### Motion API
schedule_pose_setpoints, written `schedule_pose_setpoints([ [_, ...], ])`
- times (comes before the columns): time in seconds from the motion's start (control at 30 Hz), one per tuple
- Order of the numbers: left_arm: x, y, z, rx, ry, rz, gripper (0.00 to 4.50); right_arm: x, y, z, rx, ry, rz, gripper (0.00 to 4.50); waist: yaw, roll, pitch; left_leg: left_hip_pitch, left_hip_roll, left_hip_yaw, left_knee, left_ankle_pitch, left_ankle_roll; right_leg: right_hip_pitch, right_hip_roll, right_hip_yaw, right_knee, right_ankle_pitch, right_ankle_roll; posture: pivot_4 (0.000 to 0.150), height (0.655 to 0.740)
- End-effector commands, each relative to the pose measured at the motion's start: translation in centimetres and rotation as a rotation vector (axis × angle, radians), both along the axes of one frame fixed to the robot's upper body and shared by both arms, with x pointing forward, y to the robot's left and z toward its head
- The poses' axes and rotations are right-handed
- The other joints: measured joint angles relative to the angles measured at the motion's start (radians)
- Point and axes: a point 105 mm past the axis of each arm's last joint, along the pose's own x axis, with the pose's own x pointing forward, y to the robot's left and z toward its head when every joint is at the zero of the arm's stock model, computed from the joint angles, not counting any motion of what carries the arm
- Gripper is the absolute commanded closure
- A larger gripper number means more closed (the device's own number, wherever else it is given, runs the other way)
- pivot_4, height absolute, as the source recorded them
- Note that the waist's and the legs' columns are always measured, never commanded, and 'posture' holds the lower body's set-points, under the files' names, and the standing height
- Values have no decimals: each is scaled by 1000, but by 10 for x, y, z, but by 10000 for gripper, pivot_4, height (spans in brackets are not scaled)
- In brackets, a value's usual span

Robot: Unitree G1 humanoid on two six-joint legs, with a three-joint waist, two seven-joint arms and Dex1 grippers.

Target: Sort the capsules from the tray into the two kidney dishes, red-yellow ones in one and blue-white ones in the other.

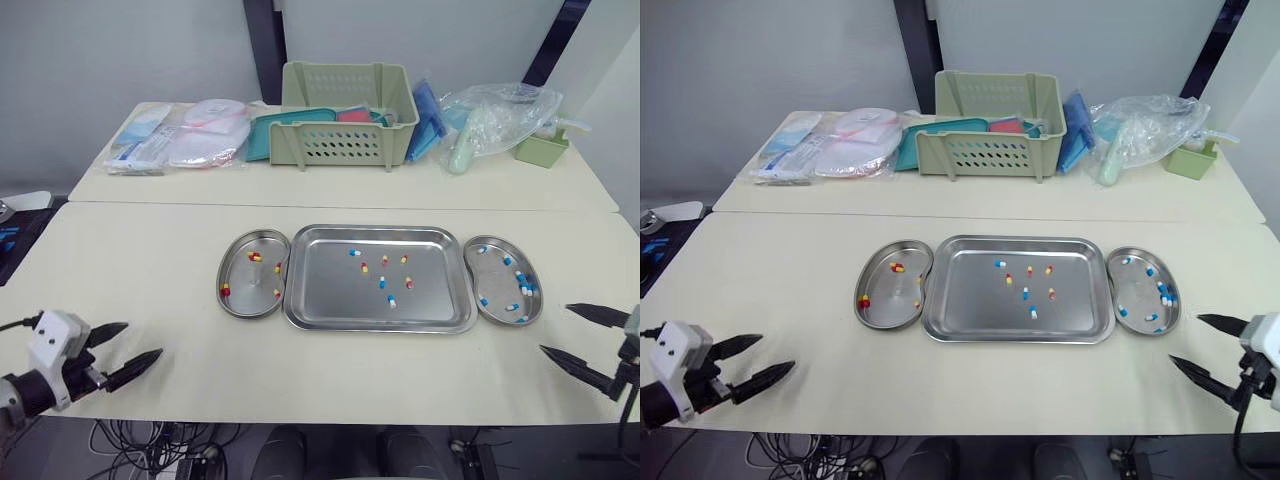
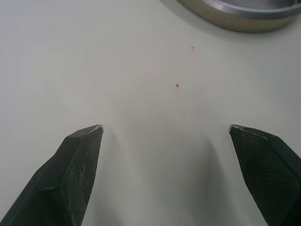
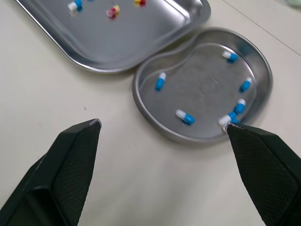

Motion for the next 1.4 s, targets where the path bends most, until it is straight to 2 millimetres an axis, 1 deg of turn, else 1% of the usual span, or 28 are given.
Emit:
schedule_pose_setpoints([
  [0.03,0,-6,7,5,-56,-26,462,-9,-11,7,-63,-3,-16,0,0,0,0,0,0,0,0,0,0,0,0,0,0,0,0,1500,7400],
  [0.1,1,-12,7,-10,-64,-27,462,-12,-11,8,-61,-3,-29,0,0,0,0,0,0,0,0,0,0,0,0,0,0,0,0,1500,7400],
  [0.23,3,-19,8,-16,-66,-36,462,-15,-5,6,-52,0,-36,0,0,0,-1,0,0,0,0,0,0,1,0,0,0,0,0,1500,7400],
  [0.43,5,-25,10,-14,-69,-40,462,-20,8,3,-38,5,-28,0,0,0,-1,0,0,0,0,0,0,0,0,0,0,0,0,1500,7400],
  [0.5,4,-28,10,-12,-65,-47,462,-22,15,1,-29,8,-9,0,0,0,-1,0,0,0,0,0,0,0,0,0,0,0,0,1500,7400],
  [0.53,4,-29,9,-12,-64,-50,462,-23,22,0,-20,6,12,0,0,0,-1,0,0,0,0,0,0,0,0,0,0,0,0,1500,7400],
  [0.63,1,-37,7,-24,-67,-60,462,-24,63,-4,58,-19,110,0,0,0,-1,0,0,0,0,0,0,0,0,0,0,0,0,1500,7400],
  [0.67,1,-39,7,-27,-68,-62,462,-23,72,-4,84,-27,124,0,-1,0,-1,0,0,0,0,0,0,0,0,0,0,0,0,1500,7400],
  [0.73,-2,-45,6,-39,-76,-71,462,-20,100,-7,153,-52,161,0,-1,0,-1,0,1,0,0,0,0,1,0,0,0,0,0,1500,7400],
  [0.8,-5,-51,5,-52,-78,-78,462,-17,121,-11,214,-77,180,0,-1,-1,-2,0,1,0,0,0,0,1,0,0,0,0,0,1500,7400],
  [0.9,-8,-56,4,-62,-78,-80,462,-8,137,-14,260,-119,173,0,0,-2,-2,0,0,-1,0,0,0,0,0,0,0,0,0,1500,7400],
  [1.07,-12,-61,7,-67,-90,-86,462,7,151,-17,298,-184,132,0,0,-3,-3,0,0,-1,0,0,0,0,0,0,0,0,0,1500,7400],
  [1.2,-11,-68,12,-75,-111,-111,462,15,152,-22,296,-220,87,0,0,-3,-3,0,0,-1,0,0,0,0,0,0,0,0,0,1500,7400],
  [1.4,4,-105,32,-161,-145,-194,462,15,152,-29,297,-222,82,0,1,-3,-3,0,0,-1,0,0,0,0,0,0,0,0,0,1500,7400],
])
